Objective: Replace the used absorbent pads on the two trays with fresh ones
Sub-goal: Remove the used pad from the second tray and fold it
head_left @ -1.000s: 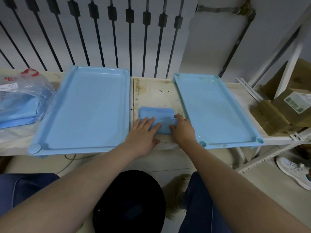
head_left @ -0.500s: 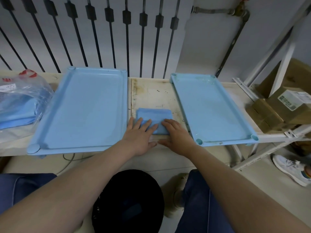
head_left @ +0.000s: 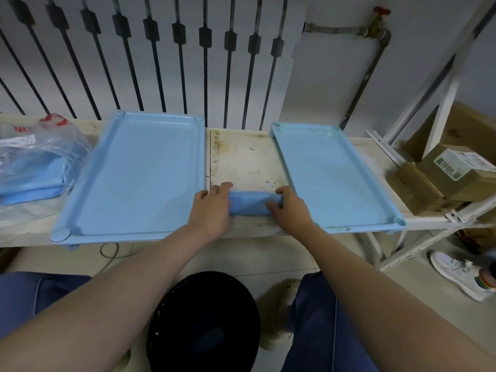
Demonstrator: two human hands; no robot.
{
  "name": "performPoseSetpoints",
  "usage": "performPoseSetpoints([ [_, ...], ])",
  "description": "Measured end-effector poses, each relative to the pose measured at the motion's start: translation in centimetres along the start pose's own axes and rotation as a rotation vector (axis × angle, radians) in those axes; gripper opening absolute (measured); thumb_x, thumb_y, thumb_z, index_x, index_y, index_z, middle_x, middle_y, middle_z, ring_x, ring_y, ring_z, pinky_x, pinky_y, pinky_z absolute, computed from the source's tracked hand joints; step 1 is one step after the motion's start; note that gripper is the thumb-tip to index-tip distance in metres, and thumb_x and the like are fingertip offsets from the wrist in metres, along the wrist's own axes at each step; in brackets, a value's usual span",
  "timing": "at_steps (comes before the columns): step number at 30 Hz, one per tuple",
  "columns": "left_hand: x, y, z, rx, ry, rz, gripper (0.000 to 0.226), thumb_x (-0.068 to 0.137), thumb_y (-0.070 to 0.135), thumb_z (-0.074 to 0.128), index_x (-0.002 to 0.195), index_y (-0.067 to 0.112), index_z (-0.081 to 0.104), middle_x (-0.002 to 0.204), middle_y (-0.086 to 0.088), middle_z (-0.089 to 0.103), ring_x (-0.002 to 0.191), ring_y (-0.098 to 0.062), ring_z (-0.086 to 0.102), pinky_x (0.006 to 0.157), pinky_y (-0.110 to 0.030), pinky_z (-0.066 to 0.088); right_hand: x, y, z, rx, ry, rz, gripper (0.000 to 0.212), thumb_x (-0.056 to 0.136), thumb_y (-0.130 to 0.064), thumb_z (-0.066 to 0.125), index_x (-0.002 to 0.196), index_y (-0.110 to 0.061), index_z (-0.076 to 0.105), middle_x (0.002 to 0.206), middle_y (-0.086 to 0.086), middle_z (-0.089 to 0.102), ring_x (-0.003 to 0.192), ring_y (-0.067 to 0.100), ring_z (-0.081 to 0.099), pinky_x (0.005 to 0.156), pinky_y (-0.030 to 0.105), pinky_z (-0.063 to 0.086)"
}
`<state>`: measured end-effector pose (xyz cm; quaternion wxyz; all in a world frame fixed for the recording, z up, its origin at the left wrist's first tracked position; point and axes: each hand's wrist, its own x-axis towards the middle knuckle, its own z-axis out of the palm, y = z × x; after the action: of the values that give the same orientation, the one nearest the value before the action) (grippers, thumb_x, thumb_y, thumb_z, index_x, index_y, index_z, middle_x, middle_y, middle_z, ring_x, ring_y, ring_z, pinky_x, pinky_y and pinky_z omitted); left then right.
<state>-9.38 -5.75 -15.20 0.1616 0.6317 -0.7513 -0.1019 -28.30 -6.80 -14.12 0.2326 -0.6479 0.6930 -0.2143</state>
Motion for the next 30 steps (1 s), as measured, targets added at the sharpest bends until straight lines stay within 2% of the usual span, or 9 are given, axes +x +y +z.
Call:
performPoseSetpoints([
  [3, 0.1, 0.4, 0.5, 0.069, -0.007, -0.05, 0.062, 0.095, 0.012, 0.045, 0.15, 0.015, 0.016, 0.142, -0.014, 0.036, 0.126, -0.029, 0.041, 0.11, -0.033, 0.022, 0.9, -0.6, 1.1, -0.031, 0.051, 0.068, 0.036, 0.096, -0.026, 0.05, 0.125, -0.006, 0.045, 0.117, 0.017, 0.061, 0.107, 0.033, 0.057, 0.08, 0.03, 0.04],
  [7, 0.0, 1.0, 1.2, 0.281, -0.018, 0.063, 0.06, 0.102, 0.033, 0.031, 0.153, 0.017, 0.003, 0.16, -0.006, 0.001, 0.147, -0.026, 0.003, 0.12, -0.043, 0.0, 2.3, -0.9, 2.2, -0.096, 0.059, 0.123, 0.036, 0.095, -0.028, 0.047, 0.123, -0.006, 0.044, 0.119, 0.018, 0.059, 0.108, 0.036, 0.057, 0.084, 0.037, 0.045],
  [9, 0.3, 1.1, 1.7, 0.269, -0.108, 0.126, 0.061, 0.102, 0.038, 0.027, 0.153, 0.018, 0.001, 0.161, -0.002, -0.004, 0.148, -0.022, -0.006, 0.12, -0.041, -0.005, 2.8, -0.9, 2.6, -0.15, 0.065, 0.112, 0.036, 0.096, -0.027, 0.046, 0.125, -0.007, 0.043, 0.122, 0.018, 0.057, 0.108, 0.036, 0.056, 0.081, 0.035, 0.043],
  [12, 0.6, 1.3, 2.8, 0.195, -0.251, 0.078, 0.067, 0.101, 0.046, 0.026, 0.153, 0.016, -0.004, 0.16, -0.003, -0.011, 0.147, -0.021, -0.011, 0.12, -0.038, -0.005, 3.4, -0.8, 2.8, -0.205, 0.063, 0.095, 0.038, 0.096, -0.028, 0.044, 0.131, -0.012, 0.041, 0.127, 0.018, 0.05, 0.107, 0.036, 0.055, 0.075, 0.033, 0.037],
  [16, 1.4, 1.0, 3.5, 0.192, -0.321, 0.047, 0.074, 0.098, 0.054, 0.025, 0.152, 0.015, -0.008, 0.16, -0.004, -0.014, 0.147, -0.022, -0.015, 0.12, -0.04, -0.005, 3.6, -0.7, 3.2, -0.237, 0.059, 0.084, 0.039, 0.098, -0.029, 0.043, 0.136, -0.022, 0.041, 0.13, 0.016, 0.039, 0.109, 0.035, 0.05, 0.076, 0.035, 0.039],
  [21, 1.8, 1.2, 2.8, 0.226, -0.359, 0.05, 0.082, 0.094, 0.062, 0.028, 0.152, 0.017, -0.008, 0.16, -0.002, -0.012, 0.147, -0.026, -0.014, 0.12, -0.045, -0.004, 3.1, -0.4, 3.1, -0.42, 0.101, -0.195, 0.038, 0.096, -0.018, 0.046, 0.133, -0.019, 0.045, 0.142, 0.006, 0.037, 0.127, 0.027, 0.035, 0.087, 0.038, 0.044],
  [23, 1.2, 1.3, 2.0, 0.224, -0.378, 0.072, 0.086, 0.092, 0.061, 0.038, 0.153, 0.018, -0.006, 0.161, -0.001, -0.009, 0.147, -0.028, -0.01, 0.12, -0.044, 0.001, 2.0, 0.2, 3.0, -0.432, 0.038, -0.323, 0.04, 0.098, -0.031, 0.044, 0.134, -0.014, 0.046, 0.142, 0.005, 0.045, 0.13, 0.024, 0.037, 0.099, 0.036, 0.039],
  [27, 0.6, 1.2, 1.3, 0.213, -0.352, 0.129, 0.09, 0.086, 0.039, 0.065, 0.153, 0.018, 0.008, 0.16, -0.002, 0.008, 0.146, -0.028, 0.01, 0.118, -0.04, 0.017, 0.4, 1.5, 1.7, -0.399, -0.146, -0.365, 0.071, 0.087, -0.047, 0.061, 0.143, -0.012, 0.037, 0.148, 0.006, 0.038, 0.137, 0.025, 0.031, 0.113, 0.036, 0.028],
  [30, -1.0, 1.9, 1.2, 0.271, -0.214, 0.184, 0.077, 0.083, 0.02, 0.068, 0.148, 0.02, 0.026, 0.151, -0.003, 0.033, 0.133, -0.025, 0.036, 0.11, -0.035, 0.025, -1.6, 1.7, 0.9, -0.509, -0.188, -0.356, 0.07, 0.083, -0.03, 0.069, 0.143, -0.019, 0.034, 0.145, 0.003, 0.039, 0.13, 0.024, 0.036, 0.107, 0.037, 0.036],
])
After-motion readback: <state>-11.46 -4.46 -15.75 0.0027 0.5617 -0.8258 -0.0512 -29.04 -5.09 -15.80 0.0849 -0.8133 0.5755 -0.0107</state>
